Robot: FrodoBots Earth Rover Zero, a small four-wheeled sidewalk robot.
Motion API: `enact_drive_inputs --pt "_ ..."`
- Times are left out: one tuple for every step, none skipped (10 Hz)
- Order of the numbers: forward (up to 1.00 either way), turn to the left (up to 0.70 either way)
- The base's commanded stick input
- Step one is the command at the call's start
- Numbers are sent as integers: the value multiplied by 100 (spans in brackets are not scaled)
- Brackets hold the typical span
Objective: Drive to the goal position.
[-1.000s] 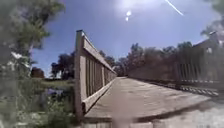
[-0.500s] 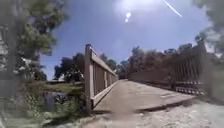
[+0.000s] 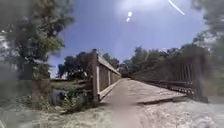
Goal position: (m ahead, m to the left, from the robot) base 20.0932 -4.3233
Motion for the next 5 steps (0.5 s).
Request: enact_drive_inputs --pt "-85 0" --pt "-85 0" --pt "-82 0" --pt "-58 0" --pt "0 0"
